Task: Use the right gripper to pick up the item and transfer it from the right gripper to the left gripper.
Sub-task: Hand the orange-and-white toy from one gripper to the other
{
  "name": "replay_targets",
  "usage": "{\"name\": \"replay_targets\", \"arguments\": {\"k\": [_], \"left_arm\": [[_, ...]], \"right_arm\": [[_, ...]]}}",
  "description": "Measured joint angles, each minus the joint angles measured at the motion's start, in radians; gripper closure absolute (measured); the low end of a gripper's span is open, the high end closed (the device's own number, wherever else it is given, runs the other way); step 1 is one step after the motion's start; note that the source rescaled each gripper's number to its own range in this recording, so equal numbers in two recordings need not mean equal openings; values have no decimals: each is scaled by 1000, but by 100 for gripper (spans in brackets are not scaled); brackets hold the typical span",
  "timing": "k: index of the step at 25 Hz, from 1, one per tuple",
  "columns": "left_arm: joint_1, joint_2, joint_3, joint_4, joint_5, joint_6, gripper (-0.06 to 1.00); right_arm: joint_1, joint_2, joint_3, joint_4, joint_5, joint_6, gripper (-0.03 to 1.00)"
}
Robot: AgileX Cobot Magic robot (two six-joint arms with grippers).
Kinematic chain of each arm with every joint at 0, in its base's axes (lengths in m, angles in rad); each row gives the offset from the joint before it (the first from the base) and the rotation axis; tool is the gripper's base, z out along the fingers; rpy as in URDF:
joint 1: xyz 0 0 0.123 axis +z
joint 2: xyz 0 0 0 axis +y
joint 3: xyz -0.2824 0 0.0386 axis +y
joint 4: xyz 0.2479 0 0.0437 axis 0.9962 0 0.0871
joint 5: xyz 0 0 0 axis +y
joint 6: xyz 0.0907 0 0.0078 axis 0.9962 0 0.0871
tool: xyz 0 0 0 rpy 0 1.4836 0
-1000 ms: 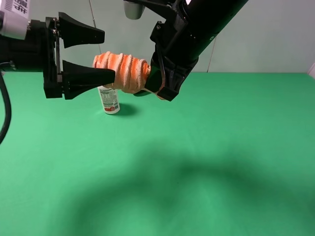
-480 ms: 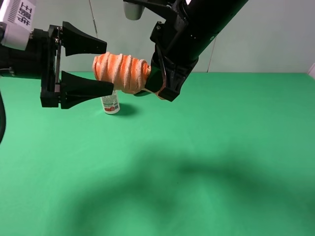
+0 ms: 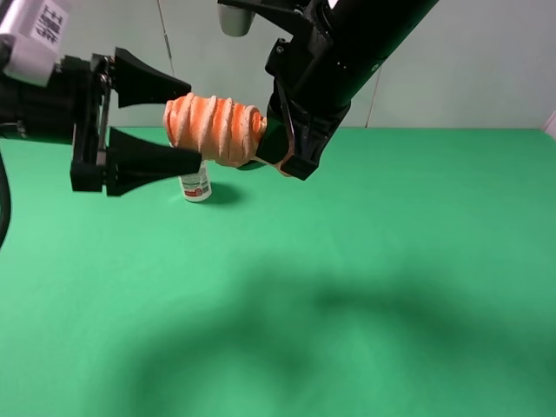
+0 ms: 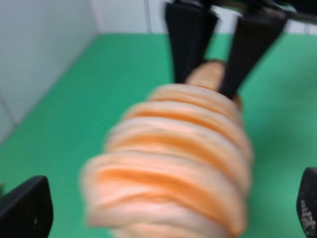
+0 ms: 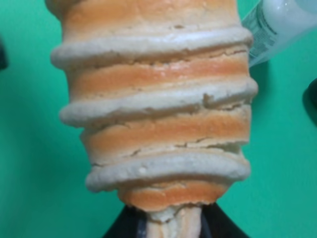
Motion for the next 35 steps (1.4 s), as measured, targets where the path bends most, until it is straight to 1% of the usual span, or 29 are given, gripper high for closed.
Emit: {"name": "replay_targets", "arguments": {"k": [4, 12, 14, 17, 19, 24, 29, 35], "left_arm": [[-40, 0, 0, 18, -17, -6, -6], [-45, 0, 0, 21, -53, 9, -6], [-46, 0, -2, 6, -54, 17, -6], [-46, 0, -6, -49, -54, 31, -6], [-46, 0, -6, -65, -54, 39, -6], [-49, 21, -8, -74, -49, 42, -6], [-97, 69, -37, -78, -54, 71, -6], [-104, 71, -70, -84, -70, 82, -5]], "right_arm": [[0, 0, 0, 4, 1, 0, 97], [0, 0, 0, 15, 1, 0, 97], [0, 0, 0, 15, 1, 0, 97], [0, 0, 0, 20, 1, 0, 97], [0, 0, 0, 20, 1, 0, 97], [0, 0, 0, 23, 1, 0, 97], [0, 0, 0, 23, 1, 0, 97], [0, 0, 0, 23, 5, 0, 97]]}}
